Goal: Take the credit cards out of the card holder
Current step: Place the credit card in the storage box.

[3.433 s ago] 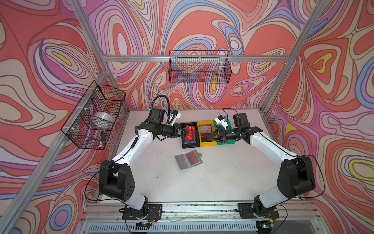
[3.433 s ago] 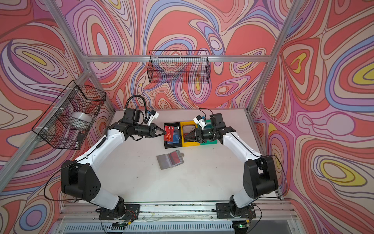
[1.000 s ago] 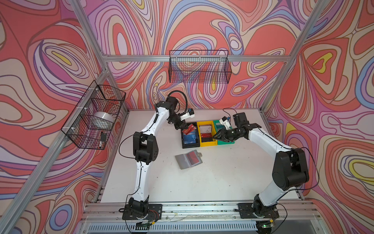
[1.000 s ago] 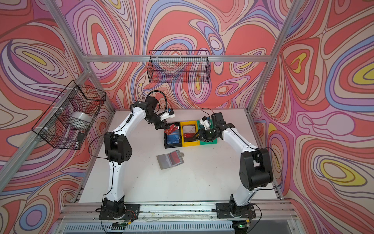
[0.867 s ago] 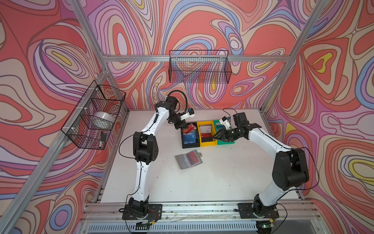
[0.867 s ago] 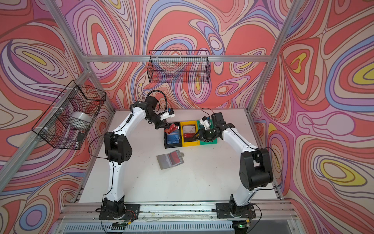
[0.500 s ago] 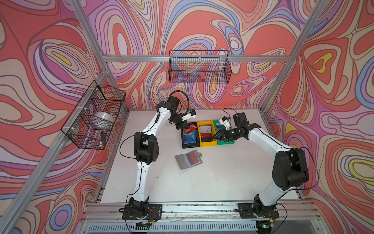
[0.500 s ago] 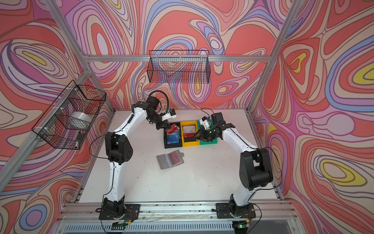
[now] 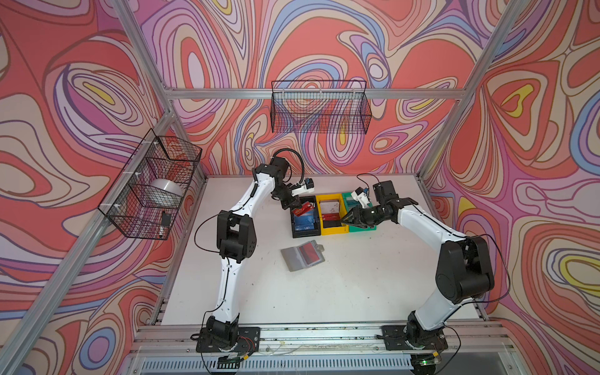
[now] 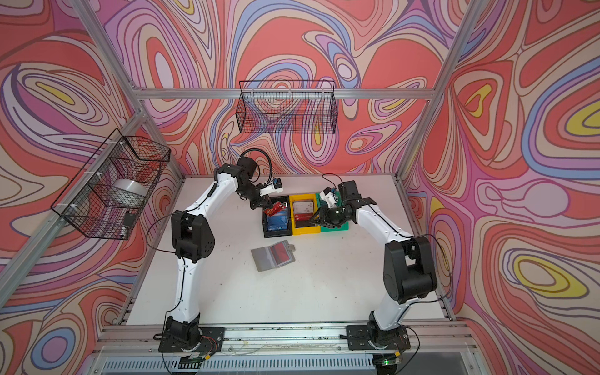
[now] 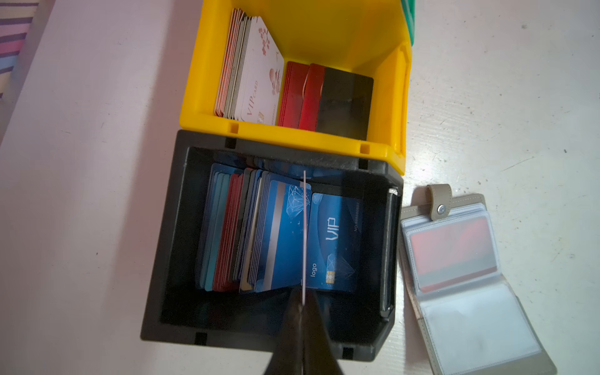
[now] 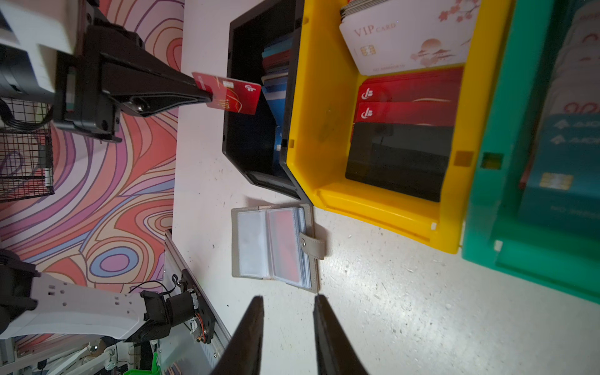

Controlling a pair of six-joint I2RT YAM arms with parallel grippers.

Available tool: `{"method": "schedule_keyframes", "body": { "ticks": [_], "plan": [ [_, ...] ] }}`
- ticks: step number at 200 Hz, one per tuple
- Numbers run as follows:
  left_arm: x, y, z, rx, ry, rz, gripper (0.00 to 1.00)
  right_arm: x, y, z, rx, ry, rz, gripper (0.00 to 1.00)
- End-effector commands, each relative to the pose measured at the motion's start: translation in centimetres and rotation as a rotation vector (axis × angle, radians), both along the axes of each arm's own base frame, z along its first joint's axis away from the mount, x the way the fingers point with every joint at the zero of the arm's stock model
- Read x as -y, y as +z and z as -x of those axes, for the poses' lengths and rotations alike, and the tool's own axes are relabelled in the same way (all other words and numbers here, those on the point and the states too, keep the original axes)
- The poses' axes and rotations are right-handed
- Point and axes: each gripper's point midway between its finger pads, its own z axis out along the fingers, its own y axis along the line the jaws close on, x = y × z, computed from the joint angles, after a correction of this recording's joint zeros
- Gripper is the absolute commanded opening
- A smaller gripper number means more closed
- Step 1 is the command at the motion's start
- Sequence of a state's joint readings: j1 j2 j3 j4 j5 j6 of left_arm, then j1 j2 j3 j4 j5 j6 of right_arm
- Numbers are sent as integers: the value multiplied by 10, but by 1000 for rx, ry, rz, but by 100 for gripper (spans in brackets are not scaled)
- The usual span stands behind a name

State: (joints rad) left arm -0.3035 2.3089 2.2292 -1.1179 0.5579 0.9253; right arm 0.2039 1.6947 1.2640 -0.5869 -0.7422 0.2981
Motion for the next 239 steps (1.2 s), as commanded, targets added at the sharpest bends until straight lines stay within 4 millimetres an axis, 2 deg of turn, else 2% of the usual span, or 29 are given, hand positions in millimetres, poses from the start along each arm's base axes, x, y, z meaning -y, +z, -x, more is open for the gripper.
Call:
{"method": "schedule_keyframes", "body": {
  "ticks": [1,51,101,163,204,239],
  "plan": [
    [-1,-18,11,-50,-37,-29,0,0,3,-4,17,-1,-13,29],
    [0,-36,22,-82,-69,-80,0,0,5,-3,19,1,-10,29],
    [-7,-43,18,-75,-60,-131,0,0,5,-3,21,2,-12,29],
    [-16,-63,11,-87,-51,-215,0,-1,7,-3,25,8,-15,29],
    [-11,-62,10,-86,-47,-187,0,-1,6,-3,25,13,-17,29],
    [-16,-60,8,-68,-49,-228,0,-2,7,-2,24,16,-20,28]
  ]
}}
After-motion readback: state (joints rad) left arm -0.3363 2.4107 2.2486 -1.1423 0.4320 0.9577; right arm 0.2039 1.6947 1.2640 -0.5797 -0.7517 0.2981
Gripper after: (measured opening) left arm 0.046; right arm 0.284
